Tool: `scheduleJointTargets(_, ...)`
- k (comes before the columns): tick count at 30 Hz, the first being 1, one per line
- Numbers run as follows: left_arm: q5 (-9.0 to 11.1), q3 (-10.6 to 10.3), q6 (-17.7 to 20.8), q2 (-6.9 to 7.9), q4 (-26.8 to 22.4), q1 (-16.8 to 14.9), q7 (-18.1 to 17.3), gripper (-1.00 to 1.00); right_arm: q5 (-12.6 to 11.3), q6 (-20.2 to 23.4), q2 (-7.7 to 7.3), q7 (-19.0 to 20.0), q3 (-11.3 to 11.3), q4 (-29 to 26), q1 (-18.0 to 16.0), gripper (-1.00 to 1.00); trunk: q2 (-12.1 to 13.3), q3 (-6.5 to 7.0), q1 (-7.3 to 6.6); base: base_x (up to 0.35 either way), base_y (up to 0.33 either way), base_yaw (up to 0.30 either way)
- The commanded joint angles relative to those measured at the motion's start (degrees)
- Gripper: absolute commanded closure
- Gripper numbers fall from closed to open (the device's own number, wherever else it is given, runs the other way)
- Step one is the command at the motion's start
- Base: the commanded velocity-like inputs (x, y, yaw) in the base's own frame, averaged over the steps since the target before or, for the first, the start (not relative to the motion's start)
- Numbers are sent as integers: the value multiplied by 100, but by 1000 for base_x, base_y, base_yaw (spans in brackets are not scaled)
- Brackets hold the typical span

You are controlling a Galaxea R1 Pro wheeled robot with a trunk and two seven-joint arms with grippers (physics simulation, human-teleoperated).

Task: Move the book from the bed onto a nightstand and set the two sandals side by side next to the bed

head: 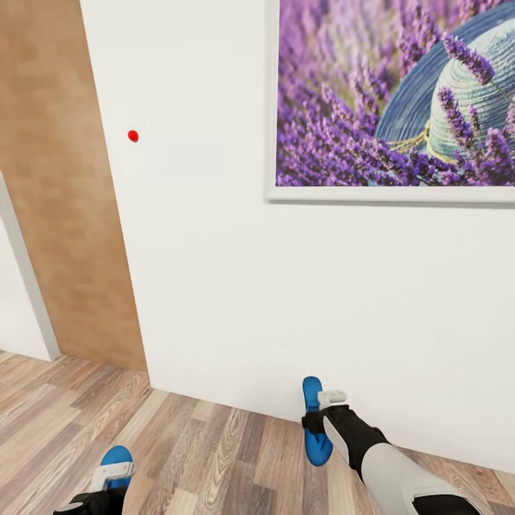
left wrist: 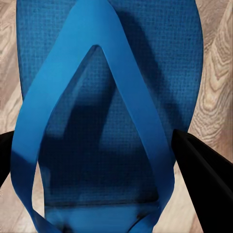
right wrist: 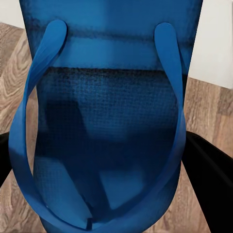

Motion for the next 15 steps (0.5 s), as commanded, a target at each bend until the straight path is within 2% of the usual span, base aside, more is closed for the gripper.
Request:
scheduleJointTargets(1, 62, -6, 28, 2, -8, -2, 34, 100, 12, 38, 2, -19, 22, -10, 4, 100, 39, 20, -23, 0, 0, 0)
scheduleJointTargets(15, 62, -15, 28, 2, -7, 0, 34, 100, 12, 37, 6, -19, 95, -10, 21, 100, 600, 348, -331, 0, 0, 0)
